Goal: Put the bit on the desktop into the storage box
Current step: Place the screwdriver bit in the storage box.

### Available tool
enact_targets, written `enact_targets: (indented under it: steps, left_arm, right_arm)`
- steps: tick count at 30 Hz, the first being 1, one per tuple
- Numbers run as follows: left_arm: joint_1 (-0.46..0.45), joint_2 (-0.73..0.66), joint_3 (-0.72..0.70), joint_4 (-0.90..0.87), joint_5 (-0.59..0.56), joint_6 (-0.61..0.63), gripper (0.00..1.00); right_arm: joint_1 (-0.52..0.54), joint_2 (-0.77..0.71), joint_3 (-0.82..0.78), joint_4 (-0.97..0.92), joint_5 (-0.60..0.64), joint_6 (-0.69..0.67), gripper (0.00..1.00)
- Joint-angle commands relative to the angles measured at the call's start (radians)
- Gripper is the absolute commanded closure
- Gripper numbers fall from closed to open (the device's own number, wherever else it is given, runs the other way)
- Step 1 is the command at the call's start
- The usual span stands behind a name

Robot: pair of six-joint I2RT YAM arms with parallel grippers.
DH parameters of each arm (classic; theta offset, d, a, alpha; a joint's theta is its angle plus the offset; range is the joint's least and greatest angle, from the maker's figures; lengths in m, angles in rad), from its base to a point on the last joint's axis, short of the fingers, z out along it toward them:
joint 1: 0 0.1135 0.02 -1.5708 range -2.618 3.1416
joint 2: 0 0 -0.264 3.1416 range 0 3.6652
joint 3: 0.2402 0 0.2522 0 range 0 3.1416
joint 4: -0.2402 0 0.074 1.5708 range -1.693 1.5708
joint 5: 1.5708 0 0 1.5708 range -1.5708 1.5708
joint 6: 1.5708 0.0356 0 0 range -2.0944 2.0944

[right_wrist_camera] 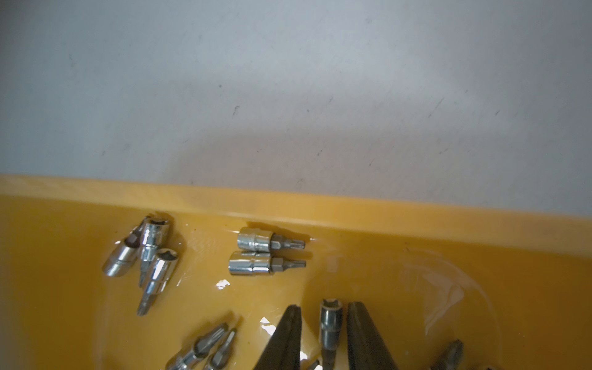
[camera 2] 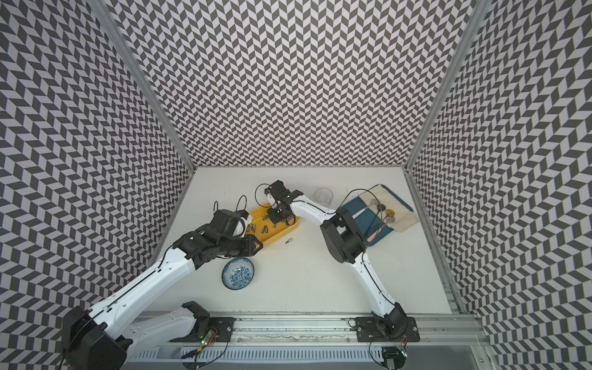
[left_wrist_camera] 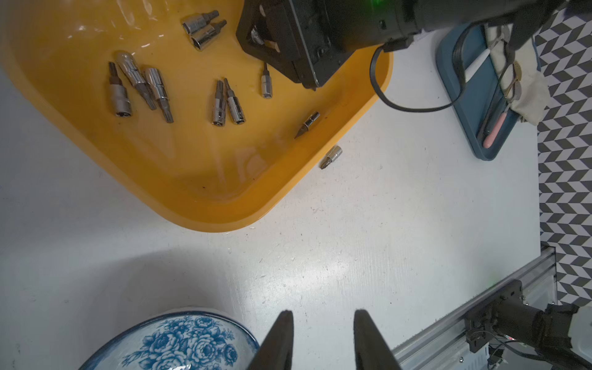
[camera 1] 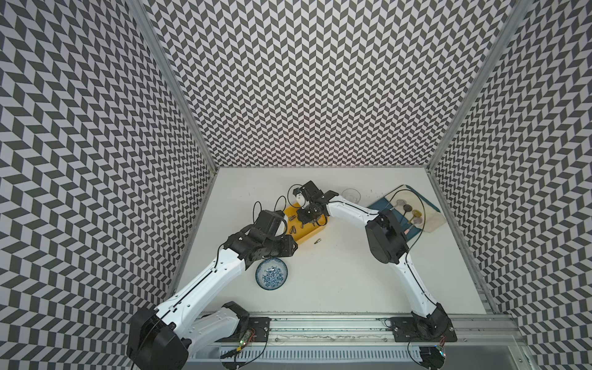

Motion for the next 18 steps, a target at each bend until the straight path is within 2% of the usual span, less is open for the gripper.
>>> enact_targets:
  steps: [1, 4, 10, 15, 18]
  left_arm:
    - [0.004, -0.013, 0.006, 0.015, 0.018, -0.001, 0.65]
    - [0.005, -0.015, 0.01, 0.002, 0.014, 0.002, 0.64]
    - [0.005, -0.028, -0.002, -0.001, 0.011, 0.002, 0.64]
    - [0.006, -0.033, -0.018, -0.004, 0.011, 0.005, 0.64]
    - [0.007, -0.035, -0.024, 0.002, 0.013, 0.004, 0.64]
  right_arm:
    - [-0.004, -0.063, 0.035, -0.002, 0.013, 0.004, 0.64]
    - [-0.004, -0.115, 0.057, -0.001, 0.036, 0.015, 0.58]
    - [-0.005, -0.263, 0.01, -0.011, 0.111, 0.069, 0.56]
    - [-0.005, -0.407, -0.123, -0.07, 0.172, 0.151, 0.55]
    - [-0.005, -0.51, -0.294, -0.058, 0.168, 0.194, 0.54]
